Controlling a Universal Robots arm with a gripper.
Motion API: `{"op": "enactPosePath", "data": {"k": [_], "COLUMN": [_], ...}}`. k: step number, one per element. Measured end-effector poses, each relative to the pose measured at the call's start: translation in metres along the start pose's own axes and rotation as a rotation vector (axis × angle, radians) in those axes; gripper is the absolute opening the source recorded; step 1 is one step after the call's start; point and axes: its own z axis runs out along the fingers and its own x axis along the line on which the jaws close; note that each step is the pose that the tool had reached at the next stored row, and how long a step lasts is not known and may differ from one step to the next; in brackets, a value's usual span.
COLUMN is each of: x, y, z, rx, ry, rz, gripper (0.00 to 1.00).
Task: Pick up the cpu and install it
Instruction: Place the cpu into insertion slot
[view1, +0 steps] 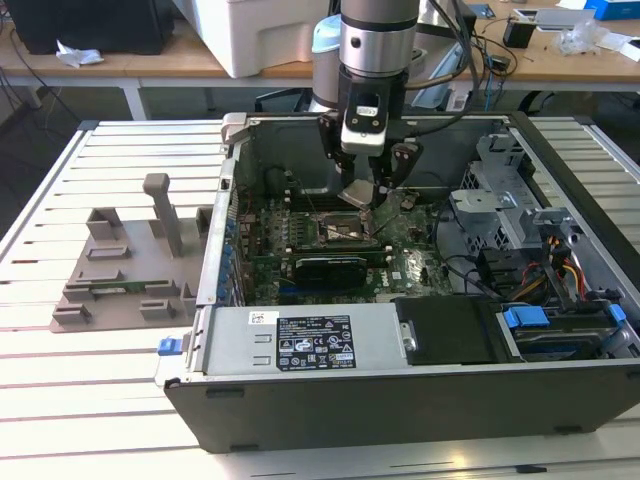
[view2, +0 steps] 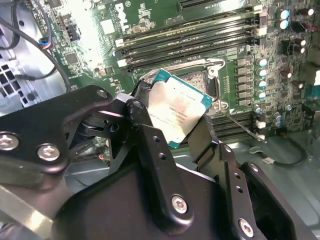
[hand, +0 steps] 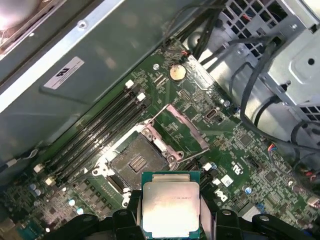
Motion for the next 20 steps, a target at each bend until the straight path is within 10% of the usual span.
{"op": "enactPosePath", "data": {"k": [20], "x": [0.0000], "y": [0.0000], "z": [0.0000], "rx": [0.0084], "ry": [0.0005], "rz": [0.276], "gripper": [0.54]}}
